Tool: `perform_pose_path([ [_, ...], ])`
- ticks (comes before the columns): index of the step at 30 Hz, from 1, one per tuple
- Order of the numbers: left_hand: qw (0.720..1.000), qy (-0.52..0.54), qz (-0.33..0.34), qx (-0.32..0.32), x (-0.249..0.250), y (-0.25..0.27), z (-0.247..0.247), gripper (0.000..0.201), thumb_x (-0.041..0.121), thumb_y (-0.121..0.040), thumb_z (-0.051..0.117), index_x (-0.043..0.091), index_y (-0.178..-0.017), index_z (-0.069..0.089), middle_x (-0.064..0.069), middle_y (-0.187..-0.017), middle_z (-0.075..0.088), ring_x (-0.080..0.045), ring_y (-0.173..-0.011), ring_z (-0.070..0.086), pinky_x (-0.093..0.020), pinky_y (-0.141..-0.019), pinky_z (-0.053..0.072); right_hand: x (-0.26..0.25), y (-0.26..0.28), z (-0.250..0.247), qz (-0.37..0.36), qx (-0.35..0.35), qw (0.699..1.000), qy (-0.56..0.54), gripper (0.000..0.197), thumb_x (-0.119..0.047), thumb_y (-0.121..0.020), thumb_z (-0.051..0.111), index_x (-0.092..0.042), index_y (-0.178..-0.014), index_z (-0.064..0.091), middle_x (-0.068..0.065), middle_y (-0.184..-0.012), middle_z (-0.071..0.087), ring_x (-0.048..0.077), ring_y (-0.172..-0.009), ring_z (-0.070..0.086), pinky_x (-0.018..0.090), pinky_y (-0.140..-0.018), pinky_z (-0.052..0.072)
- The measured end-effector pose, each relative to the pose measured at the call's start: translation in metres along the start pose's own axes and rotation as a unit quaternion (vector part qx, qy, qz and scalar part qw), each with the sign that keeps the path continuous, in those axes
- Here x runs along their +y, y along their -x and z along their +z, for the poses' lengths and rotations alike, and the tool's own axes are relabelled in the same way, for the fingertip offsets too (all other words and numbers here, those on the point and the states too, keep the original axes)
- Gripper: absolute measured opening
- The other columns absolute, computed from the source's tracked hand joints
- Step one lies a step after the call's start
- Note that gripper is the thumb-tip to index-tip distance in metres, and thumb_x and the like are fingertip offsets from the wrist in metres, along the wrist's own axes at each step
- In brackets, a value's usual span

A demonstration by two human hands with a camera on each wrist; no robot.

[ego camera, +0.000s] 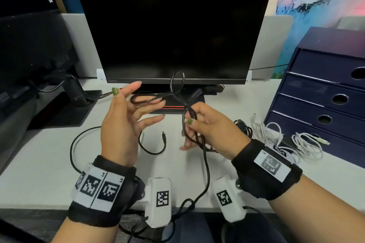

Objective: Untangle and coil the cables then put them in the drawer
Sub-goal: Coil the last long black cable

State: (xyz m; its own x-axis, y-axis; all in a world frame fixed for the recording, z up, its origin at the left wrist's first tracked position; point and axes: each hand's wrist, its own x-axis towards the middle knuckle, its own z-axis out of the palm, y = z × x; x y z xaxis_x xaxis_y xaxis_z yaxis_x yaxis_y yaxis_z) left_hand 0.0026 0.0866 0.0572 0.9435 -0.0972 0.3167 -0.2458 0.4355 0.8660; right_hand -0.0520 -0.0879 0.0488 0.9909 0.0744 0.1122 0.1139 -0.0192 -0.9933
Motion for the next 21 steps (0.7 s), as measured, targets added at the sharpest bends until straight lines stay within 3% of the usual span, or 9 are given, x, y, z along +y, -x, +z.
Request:
perform_pose_path([
  [2,0.998,-0.056,-0.024,-0.016,-0.002,0.0,0.001,0.042,0.046,-0.099,0.036,0.013,-0.116,0.055,-0.012,-0.082,0.071,-0.03,-0.084,0.069,-0.04,-0.065,0.058,-0.004,-0.004,0.0,-0.019,0.057,0.997,-0.043,0.007,0.001,-0.098,0.044,-0.003,-0.098,0.05,0.021,-0.08,0.059,0.03,-0.067,0.065,0.047,-0.074,0.059],
  [5,0.972,-0.21,-0.077,-0.076,-0.008,0.003,0.004,0.033,0.047,-0.086,0.054,0.018,-0.098,0.063,-0.001,-0.077,0.07,-0.027,-0.081,0.066,-0.035,-0.065,0.052,-0.009,-0.012,0.001,-0.032,0.107,0.993,-0.037,0.004,0.0,-0.096,0.049,-0.004,-0.094,0.052,0.015,-0.082,0.065,0.03,-0.077,0.071,0.044,-0.075,0.059],
  [8,0.935,-0.312,-0.023,-0.167,-0.012,0.013,0.011,0.013,0.038,-0.083,0.069,0.028,-0.091,0.069,0.007,-0.085,0.071,-0.014,-0.082,0.066,-0.032,-0.072,0.053,-0.01,-0.015,0.003,-0.045,0.137,0.985,0.09,0.011,-0.003,-0.089,0.061,-0.013,-0.085,0.058,0.004,-0.079,0.066,0.01,-0.071,0.068,0.029,-0.064,0.057],
  [11,0.935,-0.338,0.019,-0.104,-0.014,0.016,0.015,0.006,0.027,-0.085,0.068,0.023,-0.08,0.071,0.007,-0.073,0.07,-0.009,-0.069,0.067,-0.03,-0.063,0.054,-0.013,-0.012,0.008,-0.049,0.13,0.975,0.175,0.012,-0.005,-0.087,0.065,-0.016,-0.082,0.061,-0.004,-0.074,0.063,0.004,-0.063,0.063,0.014,-0.056,0.051],
  [13,0.939,-0.336,0.006,-0.074,-0.015,0.012,0.012,0.012,0.023,-0.086,0.067,0.018,-0.076,0.071,0.004,-0.067,0.07,-0.01,-0.064,0.069,-0.032,-0.059,0.055,-0.013,-0.009,0.01,-0.043,0.137,0.978,0.15,0.008,-0.005,-0.09,0.061,-0.012,-0.086,0.061,-0.003,-0.078,0.064,0.008,-0.071,0.068,0.02,-0.061,0.056],
  [16,0.933,-0.358,0.015,-0.036,-0.013,0.003,0.0,0.014,0.021,-0.09,0.062,0.017,-0.078,0.068,0.003,-0.068,0.07,-0.01,-0.062,0.07,-0.03,-0.059,0.054,-0.017,-0.007,0.003,-0.036,0.186,0.981,0.028,0.009,-0.002,-0.096,0.049,-0.008,-0.093,0.055,0.008,-0.087,0.063,0.017,-0.081,0.072,0.035,-0.067,0.061],
  [19,0.932,-0.363,0.018,0.0,-0.009,-0.006,-0.013,0.017,0.02,-0.095,0.053,0.016,-0.082,0.064,0.004,-0.075,0.071,-0.011,-0.06,0.069,-0.031,-0.057,0.052,-0.026,-0.005,-0.01,-0.02,0.226,0.972,-0.059,0.016,0.001,-0.098,0.041,-0.007,-0.107,0.052,0.018,-0.095,0.063,0.019,-0.076,0.073,0.037,-0.065,0.061],
  [21,0.94,-0.34,0.02,0.022,-0.006,-0.009,-0.017,0.017,0.018,-0.097,0.05,0.017,-0.085,0.062,0.001,-0.077,0.071,-0.015,-0.056,0.068,-0.03,-0.053,0.051,-0.029,-0.004,-0.016,-0.007,0.238,0.969,-0.06,0.022,0.002,-0.098,0.041,-0.006,-0.116,0.05,0.02,-0.098,0.064,0.024,-0.071,0.073,0.037,-0.063,0.061],
])
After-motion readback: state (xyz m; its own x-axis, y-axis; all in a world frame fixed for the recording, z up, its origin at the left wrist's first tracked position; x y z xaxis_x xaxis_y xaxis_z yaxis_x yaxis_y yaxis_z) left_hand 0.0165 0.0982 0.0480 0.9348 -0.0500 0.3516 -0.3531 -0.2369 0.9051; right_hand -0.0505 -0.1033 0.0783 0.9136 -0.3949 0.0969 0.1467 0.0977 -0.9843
